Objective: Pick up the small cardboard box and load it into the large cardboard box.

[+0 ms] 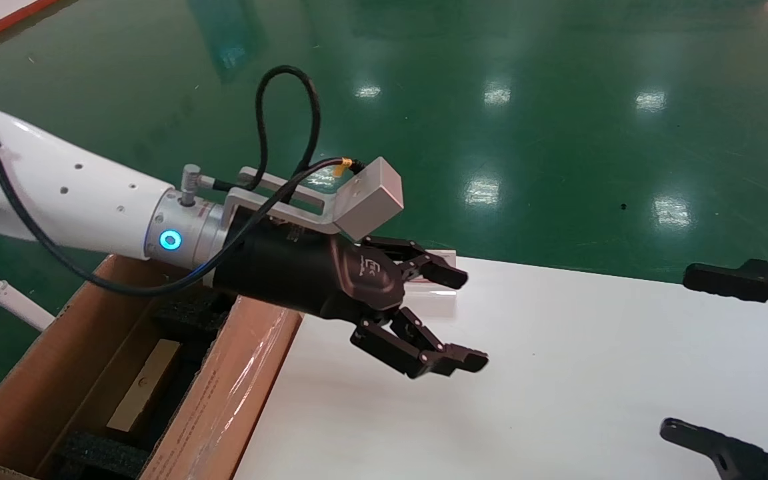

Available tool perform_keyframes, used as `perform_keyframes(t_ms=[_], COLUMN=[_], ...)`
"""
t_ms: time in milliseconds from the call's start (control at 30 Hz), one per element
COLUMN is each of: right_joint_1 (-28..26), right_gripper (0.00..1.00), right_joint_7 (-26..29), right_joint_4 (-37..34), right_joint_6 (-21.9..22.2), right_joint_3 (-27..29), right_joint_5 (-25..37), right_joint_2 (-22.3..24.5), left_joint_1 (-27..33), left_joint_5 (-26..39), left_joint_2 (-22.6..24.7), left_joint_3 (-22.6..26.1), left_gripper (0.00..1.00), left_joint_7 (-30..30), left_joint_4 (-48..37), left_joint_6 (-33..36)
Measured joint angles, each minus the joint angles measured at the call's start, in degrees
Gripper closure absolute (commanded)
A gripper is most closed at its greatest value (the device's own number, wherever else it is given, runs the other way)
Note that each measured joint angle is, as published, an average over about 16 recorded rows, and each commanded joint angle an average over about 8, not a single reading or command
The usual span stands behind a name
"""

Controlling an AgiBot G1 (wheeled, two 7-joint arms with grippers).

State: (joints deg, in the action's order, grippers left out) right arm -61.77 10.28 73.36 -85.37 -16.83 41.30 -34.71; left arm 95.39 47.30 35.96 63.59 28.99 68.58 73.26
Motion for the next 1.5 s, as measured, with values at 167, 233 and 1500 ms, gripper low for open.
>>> perform_keyframes(t_ms=[167, 233, 1500], right_joint_1=[0.02, 0.03, 0.20], right_gripper=[0.00, 0.00, 0.00], right_joint_7=[0.05, 0.07, 0.45], right_joint_4=[0.02, 0.03, 0.19], right_joint_6=[-0.04, -0.05, -0.30], right_joint_3=[0.09, 0.13, 0.79], right_joint_5=[0.06, 0.09, 0.52], right_joint_2=[-0.04, -0.05, -0.29], left_joint_1=[-7.53, -10.56, -33.97], left_joint_5=[-1.21, -1.70, -5.53], left_joint_2=[-0.21, -0.29, -0.96], left_joint_3=[-10.59, -14.85, -47.78], left_gripper=[0.00, 0.00, 0.00], left_joint_7=[-4.06, -5.69, -18.33], left_joint_4=[1.11, 1.56, 4.96], left_joint_6=[2.77, 3.88, 12.49])
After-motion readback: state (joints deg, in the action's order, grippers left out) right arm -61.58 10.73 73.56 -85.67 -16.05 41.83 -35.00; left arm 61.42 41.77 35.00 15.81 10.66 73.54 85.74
